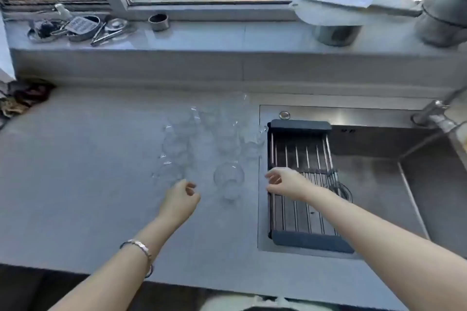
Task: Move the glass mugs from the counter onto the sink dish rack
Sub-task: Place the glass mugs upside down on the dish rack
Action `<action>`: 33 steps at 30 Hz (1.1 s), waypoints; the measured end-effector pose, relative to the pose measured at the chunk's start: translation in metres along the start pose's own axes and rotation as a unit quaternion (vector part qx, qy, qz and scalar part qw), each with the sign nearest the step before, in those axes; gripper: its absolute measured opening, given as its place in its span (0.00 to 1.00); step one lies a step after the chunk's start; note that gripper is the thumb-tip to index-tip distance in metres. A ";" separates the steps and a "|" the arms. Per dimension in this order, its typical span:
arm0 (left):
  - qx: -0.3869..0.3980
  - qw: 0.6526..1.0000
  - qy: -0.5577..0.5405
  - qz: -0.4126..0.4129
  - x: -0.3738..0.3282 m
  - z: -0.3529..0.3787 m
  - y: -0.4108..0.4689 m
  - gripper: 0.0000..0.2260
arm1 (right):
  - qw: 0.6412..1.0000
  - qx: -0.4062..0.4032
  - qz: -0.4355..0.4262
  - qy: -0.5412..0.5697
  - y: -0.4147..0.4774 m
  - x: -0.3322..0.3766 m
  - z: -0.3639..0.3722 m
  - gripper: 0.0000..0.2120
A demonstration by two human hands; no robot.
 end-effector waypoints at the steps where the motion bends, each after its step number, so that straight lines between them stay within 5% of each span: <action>1: -0.011 1.000 -0.003 -0.027 0.006 -0.003 0.003 0.11 | 1.000 0.002 0.004 0.001 0.004 0.003 0.009 0.21; 7: -0.134 0.990 0.034 -0.041 0.012 -0.012 0.024 0.18 | 0.995 -0.035 0.025 0.092 0.016 0.020 0.068 0.39; 14: -0.230 0.972 0.033 -0.031 0.039 -0.026 0.048 0.38 | 0.956 -0.171 0.036 0.237 0.033 0.027 0.118 0.41; 19: -0.094 0.995 -0.007 0.020 0.065 -0.031 0.076 0.44 | 0.944 -0.179 0.049 0.273 0.034 0.030 0.124 0.37; 27: -0.136 0.987 0.036 0.082 0.059 -0.034 0.057 0.37 | 0.950 -0.169 0.062 0.256 0.010 0.009 0.108 0.38; 33: -0.005 0.979 -0.067 0.193 -0.006 -0.010 -0.007 0.42 | 0.961 -0.176 0.078 0.200 -0.034 -0.037 0.054 0.35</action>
Point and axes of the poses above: each hand's wrist, its own y-axis towards the middle knuckle, its own z-axis out of the palm, x = y × z, the point moved 1 cm from there along y, towards the middle knuckle, and after that the axes turned 11 degrees about -x, right-handed, at the moved point
